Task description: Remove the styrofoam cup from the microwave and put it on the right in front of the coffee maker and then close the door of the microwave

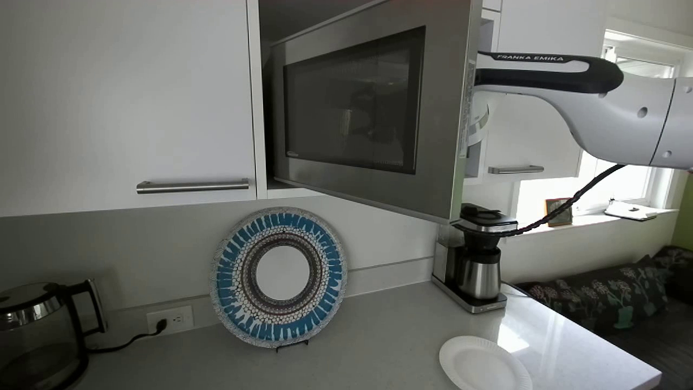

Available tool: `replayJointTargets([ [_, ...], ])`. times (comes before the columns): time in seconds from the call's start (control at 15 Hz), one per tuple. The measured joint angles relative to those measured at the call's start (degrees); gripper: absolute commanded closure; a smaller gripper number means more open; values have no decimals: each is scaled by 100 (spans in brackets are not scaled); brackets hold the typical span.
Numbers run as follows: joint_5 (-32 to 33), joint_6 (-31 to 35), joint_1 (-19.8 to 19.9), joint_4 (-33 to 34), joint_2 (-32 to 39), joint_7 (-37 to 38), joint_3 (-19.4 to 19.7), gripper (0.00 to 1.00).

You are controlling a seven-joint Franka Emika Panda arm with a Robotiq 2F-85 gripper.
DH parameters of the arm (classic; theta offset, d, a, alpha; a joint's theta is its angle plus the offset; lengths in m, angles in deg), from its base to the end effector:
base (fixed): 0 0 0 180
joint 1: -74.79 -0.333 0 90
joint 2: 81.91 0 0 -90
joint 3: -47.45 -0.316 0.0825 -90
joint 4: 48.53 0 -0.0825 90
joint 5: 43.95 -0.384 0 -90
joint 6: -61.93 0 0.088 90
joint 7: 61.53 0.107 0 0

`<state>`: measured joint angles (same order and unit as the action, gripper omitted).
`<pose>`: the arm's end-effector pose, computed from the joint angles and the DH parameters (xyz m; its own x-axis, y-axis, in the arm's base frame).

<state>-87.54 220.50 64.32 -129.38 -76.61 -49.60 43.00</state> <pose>0.6058 0.1273 0.7879 0.5119 -0.6725 0.5345 0.1268 -0.5562 -0.8213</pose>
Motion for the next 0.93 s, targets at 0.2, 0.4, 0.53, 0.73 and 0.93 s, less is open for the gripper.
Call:
replayJointTargets([
  [0.2,601,0,8,-8,-80,497,0,87],
  [0.4,1195,-3,5,-61,-197,962,-12,100],
  [0.53,1631,-24,8,-140,-310,1322,-35,100],
  [0.73,2277,-158,20,-363,-595,1903,-52,99],
  [0.93,2828,-462,78,-613,-953,2295,-91,99],
])
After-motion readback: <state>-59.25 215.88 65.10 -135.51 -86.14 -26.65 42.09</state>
